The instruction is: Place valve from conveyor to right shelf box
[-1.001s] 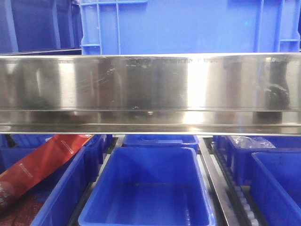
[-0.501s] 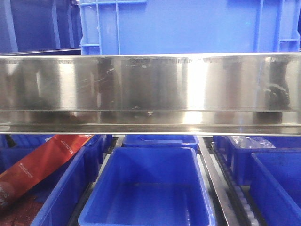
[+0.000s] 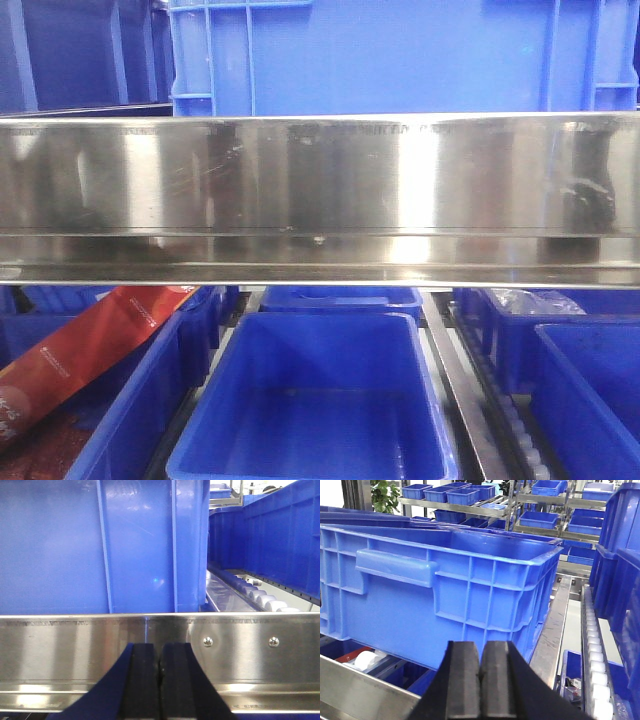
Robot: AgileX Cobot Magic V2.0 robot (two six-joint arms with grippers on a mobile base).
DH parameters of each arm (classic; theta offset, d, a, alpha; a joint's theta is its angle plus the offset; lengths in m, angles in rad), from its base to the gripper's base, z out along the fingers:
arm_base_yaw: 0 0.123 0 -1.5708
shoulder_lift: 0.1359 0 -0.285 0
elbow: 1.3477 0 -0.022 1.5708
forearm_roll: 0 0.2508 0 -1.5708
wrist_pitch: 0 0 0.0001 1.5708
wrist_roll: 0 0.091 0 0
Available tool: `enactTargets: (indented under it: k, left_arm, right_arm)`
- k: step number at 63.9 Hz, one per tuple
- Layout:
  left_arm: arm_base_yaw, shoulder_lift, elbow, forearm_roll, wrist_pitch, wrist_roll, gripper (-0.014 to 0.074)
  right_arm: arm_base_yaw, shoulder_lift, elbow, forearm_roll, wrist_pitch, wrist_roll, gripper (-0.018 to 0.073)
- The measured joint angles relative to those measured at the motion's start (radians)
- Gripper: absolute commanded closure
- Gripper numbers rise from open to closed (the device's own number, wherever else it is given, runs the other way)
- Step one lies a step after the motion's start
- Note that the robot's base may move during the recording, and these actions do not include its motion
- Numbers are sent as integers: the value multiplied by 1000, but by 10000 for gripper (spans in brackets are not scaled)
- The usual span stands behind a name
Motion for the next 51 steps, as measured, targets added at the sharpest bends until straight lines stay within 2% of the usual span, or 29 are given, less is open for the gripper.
enactTargets:
  k: [12, 17, 40, 51]
  left_arm:
    - [0, 0, 0, 0, 0, 0, 708]
    - [0, 0, 0, 0, 0, 0, 708]
    - [0, 0, 0, 0, 0, 0, 708]
    - [0, 0, 0, 0, 0, 0, 708]
  right_arm:
    - [0, 0, 2, 0, 0, 0, 721]
    - [-22, -1, 11, 0, -4, 0, 721]
    - [-317, -138, 180, 0, -31, 20, 721]
    - [-388, -225, 298, 0, -87, 57, 721]
